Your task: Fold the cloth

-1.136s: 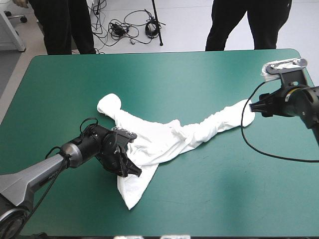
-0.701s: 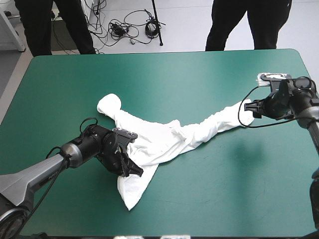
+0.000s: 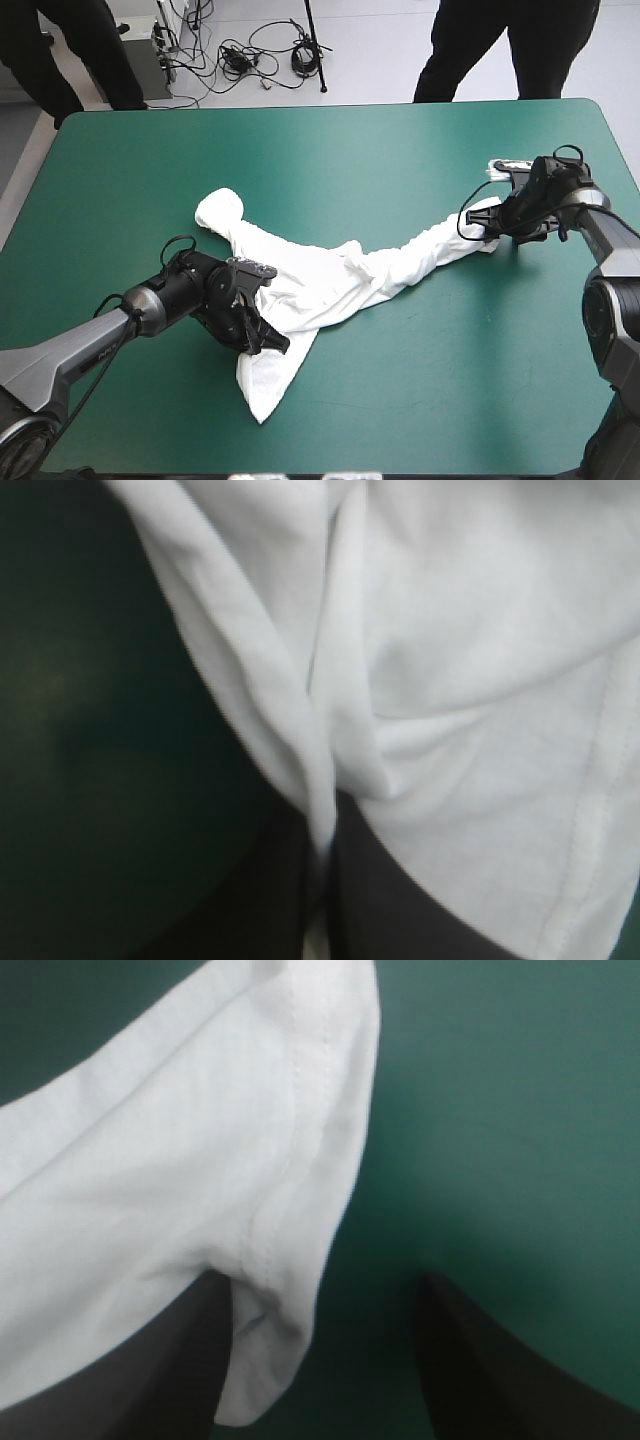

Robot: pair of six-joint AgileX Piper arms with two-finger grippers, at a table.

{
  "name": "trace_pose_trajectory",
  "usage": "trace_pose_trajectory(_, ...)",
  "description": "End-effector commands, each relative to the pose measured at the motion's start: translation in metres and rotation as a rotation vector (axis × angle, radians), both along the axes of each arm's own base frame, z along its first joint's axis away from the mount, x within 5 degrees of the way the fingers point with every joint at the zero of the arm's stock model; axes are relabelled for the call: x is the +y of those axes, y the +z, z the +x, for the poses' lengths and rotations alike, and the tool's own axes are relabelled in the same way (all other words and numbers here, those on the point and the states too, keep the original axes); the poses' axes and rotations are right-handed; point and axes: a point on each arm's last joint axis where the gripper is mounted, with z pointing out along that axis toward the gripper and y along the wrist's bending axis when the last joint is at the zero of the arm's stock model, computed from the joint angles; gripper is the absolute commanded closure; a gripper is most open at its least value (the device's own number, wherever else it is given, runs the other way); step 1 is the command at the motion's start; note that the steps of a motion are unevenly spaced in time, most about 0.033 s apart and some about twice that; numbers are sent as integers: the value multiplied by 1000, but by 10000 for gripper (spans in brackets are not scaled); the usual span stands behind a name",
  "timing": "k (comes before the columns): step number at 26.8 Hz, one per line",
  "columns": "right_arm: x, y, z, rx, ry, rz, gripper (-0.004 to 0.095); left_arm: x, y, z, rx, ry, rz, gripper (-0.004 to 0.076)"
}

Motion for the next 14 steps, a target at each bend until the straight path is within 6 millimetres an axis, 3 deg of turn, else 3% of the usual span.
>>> trace_pose_trajectory(1,1,-3,4,19,3,40,587,-10,4,-3,23,53,-87,733)
trace_pose_trajectory(3,4,-7,3,45,51,62,870,-10,4,-2,20,53,-89,733)
trace_pose_trajectory(4,5,-7,3,45,63,72,928,-10,4,-2,12,50,-84,733)
trace_pose_trajectory(9,8,3,3,30,82,102,925,-9,17,2,-38,17,-70,733)
trace_pose_trajectory(12,6,30,3,-40,101,60,925,-6,55,3,-124,-13,-83,733)
trace_pose_trajectory(14,3,55,3,-101,94,29,925,-3,94,1,-227,-18,-129,733)
